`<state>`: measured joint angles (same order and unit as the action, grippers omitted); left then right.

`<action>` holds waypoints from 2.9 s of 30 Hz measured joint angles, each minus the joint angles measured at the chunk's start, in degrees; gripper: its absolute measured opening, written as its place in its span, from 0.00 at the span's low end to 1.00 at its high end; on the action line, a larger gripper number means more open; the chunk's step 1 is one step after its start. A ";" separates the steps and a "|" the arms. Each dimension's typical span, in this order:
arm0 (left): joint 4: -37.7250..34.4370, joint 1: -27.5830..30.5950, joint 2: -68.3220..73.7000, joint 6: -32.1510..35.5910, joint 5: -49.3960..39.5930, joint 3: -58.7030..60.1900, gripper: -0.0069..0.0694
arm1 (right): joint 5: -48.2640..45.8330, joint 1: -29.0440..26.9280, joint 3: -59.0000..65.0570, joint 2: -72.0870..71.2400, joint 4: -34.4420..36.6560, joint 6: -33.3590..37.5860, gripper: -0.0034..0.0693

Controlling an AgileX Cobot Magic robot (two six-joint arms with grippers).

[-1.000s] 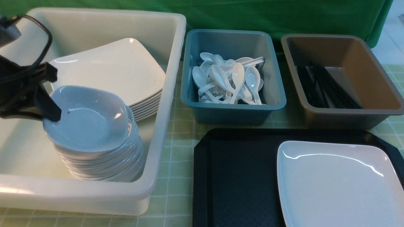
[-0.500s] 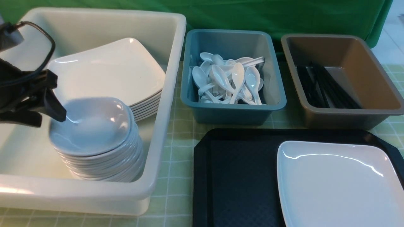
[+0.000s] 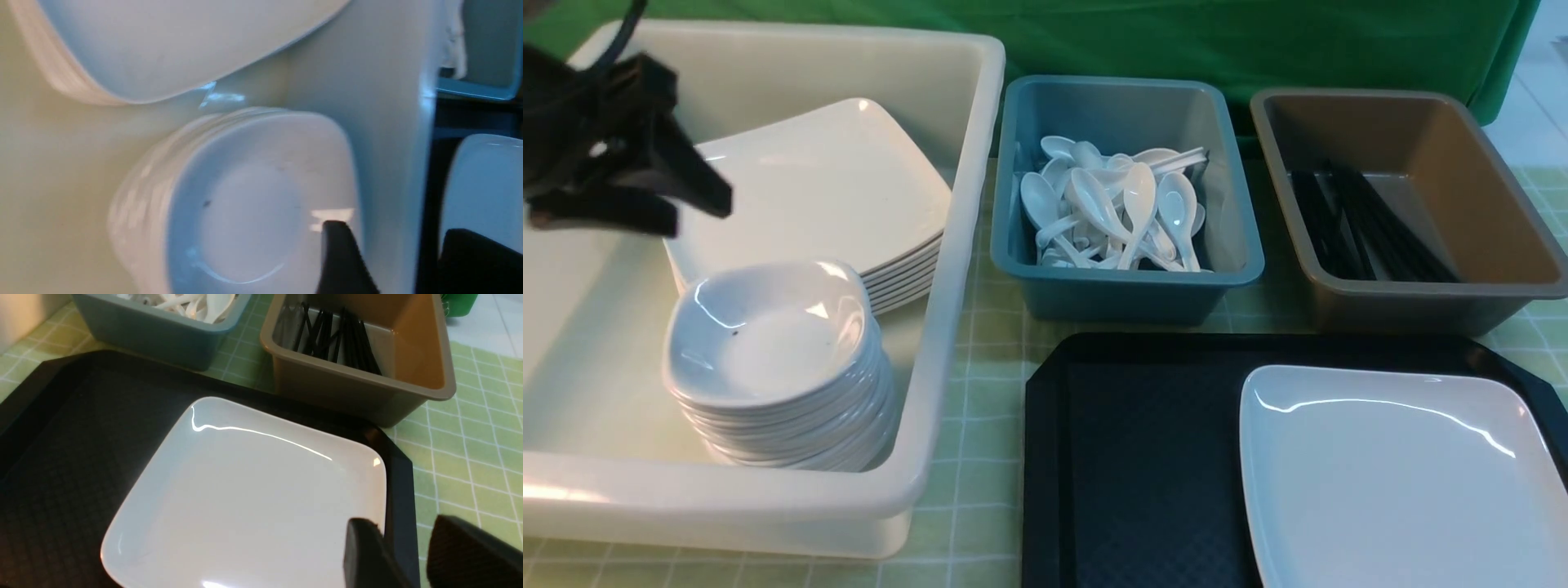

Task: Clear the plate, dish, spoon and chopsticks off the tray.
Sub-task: Use the left arm to grab a plate from the dinner plate

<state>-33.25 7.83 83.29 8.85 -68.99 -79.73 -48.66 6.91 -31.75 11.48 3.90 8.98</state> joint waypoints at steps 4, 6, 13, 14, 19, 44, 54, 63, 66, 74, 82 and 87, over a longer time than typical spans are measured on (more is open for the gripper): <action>-0.81 -9.23 0.01 -0.30 -0.12 0.00 0.15 | 0.00 0.00 0.00 0.00 0.00 0.00 0.35; -0.44 -12.85 0.35 -0.82 -0.24 0.00 0.11 | 0.00 0.00 0.00 0.00 0.00 0.00 0.35; 4.00 -34.83 6.38 -6.32 1.44 0.00 0.09 | 0.00 0.00 0.00 0.00 0.00 -0.20 0.34; 4.18 -36.67 7.47 -6.96 2.30 0.00 0.10 | -0.12 0.00 0.00 0.00 0.00 -0.19 0.34; 4.58 -41.68 11.89 -9.66 7.04 0.00 0.17 | -1.28 0.00 0.00 0.00 0.00 -0.23 0.34; 18.70 -44.34 13.95 -12.94 3.00 -9.64 0.37 | -10.87 0.00 0.03 15.14 12.28 4.88 0.06; 15.71 -40.31 14.67 -8.85 -0.04 -12.93 0.08 | -8.04 0.00 0.03 33.87 18.61 9.96 0.06; 1.47 -43.30 23.38 -7.43 12.58 -11.16 0.08 | -4.70 0.00 0.03 35.50 18.61 9.90 0.07; 0.71 -46.16 27.87 -8.09 17.41 -11.16 0.12 | -5.10 0.00 0.03 35.50 18.61 9.90 0.08; -0.04 -48.71 36.34 -8.85 25.58 -11.10 0.37 | -10.64 0.00 0.03 34.68 15.66 9.90 0.09; -4.81 -48.71 41.95 -8.51 29.58 -10.98 0.55 | -11.46 0.00 0.03 28.06 15.10 9.83 0.10; -11.01 -48.78 43.40 -5.46 30.74 -11.24 0.56 | -11.68 0.00 0.03 24.74 15.10 9.83 0.11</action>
<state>-44.25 -40.95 126.69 3.40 -38.25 -90.97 -60.34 6.91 -31.73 36.22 19.01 18.81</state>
